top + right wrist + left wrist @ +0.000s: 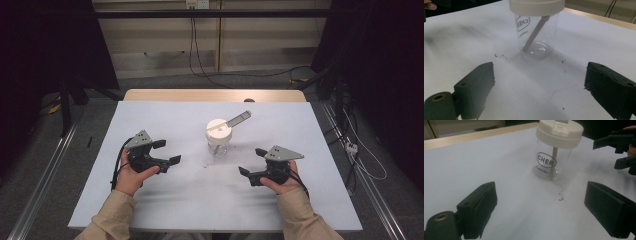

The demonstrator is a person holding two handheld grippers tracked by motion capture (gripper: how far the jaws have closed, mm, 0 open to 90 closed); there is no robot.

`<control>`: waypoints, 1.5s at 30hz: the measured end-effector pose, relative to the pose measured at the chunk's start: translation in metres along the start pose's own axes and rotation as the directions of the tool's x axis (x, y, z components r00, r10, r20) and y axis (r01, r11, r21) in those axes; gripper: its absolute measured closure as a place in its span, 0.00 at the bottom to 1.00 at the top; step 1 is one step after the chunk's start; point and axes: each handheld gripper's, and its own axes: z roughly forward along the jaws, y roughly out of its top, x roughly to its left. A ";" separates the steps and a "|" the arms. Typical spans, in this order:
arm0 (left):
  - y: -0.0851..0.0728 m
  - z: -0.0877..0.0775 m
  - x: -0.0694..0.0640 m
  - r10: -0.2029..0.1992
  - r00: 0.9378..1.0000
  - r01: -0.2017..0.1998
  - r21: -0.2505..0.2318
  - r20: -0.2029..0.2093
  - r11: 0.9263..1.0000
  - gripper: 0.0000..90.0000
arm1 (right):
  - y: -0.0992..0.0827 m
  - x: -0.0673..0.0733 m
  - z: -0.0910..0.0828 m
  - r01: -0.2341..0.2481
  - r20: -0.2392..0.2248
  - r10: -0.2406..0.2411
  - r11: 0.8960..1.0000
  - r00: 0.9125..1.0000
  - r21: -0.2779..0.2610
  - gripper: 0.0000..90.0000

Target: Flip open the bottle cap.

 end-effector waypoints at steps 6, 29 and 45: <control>-0.006 -0.004 0.000 -0.001 1.000 0.001 0.006 0.002 1.000 0.12 | -0.006 0.000 -0.009 -0.004 0.001 0.004 1.000 1.000 0.000 0.10; -0.023 -0.026 0.005 -0.002 0.999 0.003 0.020 -0.046 1.000 0.11 | -0.023 -0.008 -0.037 -0.020 0.035 0.020 1.000 0.999 -0.001 0.10; -0.036 -0.043 0.008 -0.004 0.998 0.006 0.021 -0.070 1.000 0.11 | -0.029 -0.009 -0.046 -0.020 0.050 0.020 1.000 0.999 0.002 0.10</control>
